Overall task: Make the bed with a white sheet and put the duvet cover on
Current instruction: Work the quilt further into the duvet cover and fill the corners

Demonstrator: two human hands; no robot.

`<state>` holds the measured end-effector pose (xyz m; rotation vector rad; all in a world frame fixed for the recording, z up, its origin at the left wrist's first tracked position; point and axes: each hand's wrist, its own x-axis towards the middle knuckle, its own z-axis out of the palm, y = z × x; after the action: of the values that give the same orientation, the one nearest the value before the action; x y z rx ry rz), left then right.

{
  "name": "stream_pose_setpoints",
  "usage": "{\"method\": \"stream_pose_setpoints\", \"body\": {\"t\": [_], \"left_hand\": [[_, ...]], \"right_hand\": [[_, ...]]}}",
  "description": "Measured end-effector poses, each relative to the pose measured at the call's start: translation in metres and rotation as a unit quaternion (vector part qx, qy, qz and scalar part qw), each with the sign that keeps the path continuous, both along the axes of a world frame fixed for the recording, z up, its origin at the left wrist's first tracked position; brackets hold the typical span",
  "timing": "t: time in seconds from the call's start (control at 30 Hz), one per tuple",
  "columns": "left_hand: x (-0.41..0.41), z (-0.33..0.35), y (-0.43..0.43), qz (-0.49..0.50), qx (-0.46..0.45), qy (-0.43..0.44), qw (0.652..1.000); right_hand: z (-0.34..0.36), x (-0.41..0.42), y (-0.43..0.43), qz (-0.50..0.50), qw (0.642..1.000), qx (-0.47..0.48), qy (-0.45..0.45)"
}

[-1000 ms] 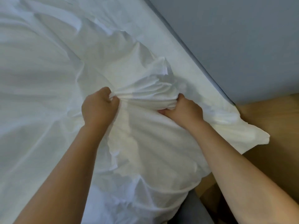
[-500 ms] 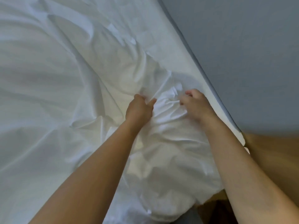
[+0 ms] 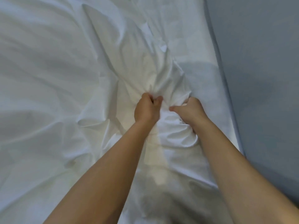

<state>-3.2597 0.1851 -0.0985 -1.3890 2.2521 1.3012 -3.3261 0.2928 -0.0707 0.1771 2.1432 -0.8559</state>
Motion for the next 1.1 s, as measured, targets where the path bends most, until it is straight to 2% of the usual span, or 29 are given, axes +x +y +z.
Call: {"method": "stream_pose_setpoints", "body": {"t": [0.1,0.23,0.37,0.43,0.5,0.53,0.6,0.63,0.67,0.73,0.8,0.9,1.0,1.1], "left_hand": [[0.005,-0.002,-0.004,0.021,-0.014,0.076,0.997],[0.023,0.015,-0.022,0.015,-0.009,0.126,0.992],[0.032,0.042,-0.039,-0.024,-0.026,0.146,0.989],[0.03,0.056,-0.043,-0.014,-0.006,0.183,0.983],[0.028,0.068,-0.06,0.037,-0.017,0.224,0.974],[0.03,0.073,-0.076,0.091,-0.053,0.24,0.965],[0.042,0.081,-0.114,0.238,-0.141,0.257,0.926],[0.05,0.082,-0.129,0.282,-0.178,0.246,0.91],[0.056,0.082,-0.137,0.279,-0.214,0.201,0.915],[0.059,0.072,-0.133,0.158,-0.274,0.06,0.947],[0.05,0.064,-0.115,0.07,-0.291,0.017,0.954],[0.039,0.053,-0.095,0.031,-0.254,0.014,0.967],[0.035,0.037,-0.075,-0.059,-0.2,-0.056,0.976],[0.032,0.027,-0.058,-0.113,-0.168,-0.104,0.974]], "right_hand": [[0.0,-0.004,0.004,0.046,0.997,0.029,0.052],[0.011,-0.008,-0.003,-0.005,0.997,-0.079,0.018],[0.019,-0.009,-0.016,0.126,0.992,0.003,0.015],[0.023,-0.009,-0.024,0.152,0.988,0.026,0.003],[0.027,-0.011,-0.03,0.147,0.988,0.034,0.005],[0.029,-0.013,-0.032,0.141,0.989,0.032,0.006],[0.03,-0.015,-0.035,0.141,0.99,0.024,0.016],[0.031,-0.016,-0.038,0.145,0.989,0.021,0.017],[0.031,-0.017,-0.041,0.15,0.989,0.016,0.01],[0.027,-0.016,-0.051,0.163,0.986,0.006,-0.014],[0.021,-0.019,-0.06,0.184,0.982,0.029,-0.032],[0.011,-0.028,-0.064,0.182,0.982,0.029,-0.041],[0.011,-0.04,-0.062,0.223,0.969,0.009,-0.107],[0.012,-0.049,-0.055,0.285,0.944,0.066,-0.155]]}}
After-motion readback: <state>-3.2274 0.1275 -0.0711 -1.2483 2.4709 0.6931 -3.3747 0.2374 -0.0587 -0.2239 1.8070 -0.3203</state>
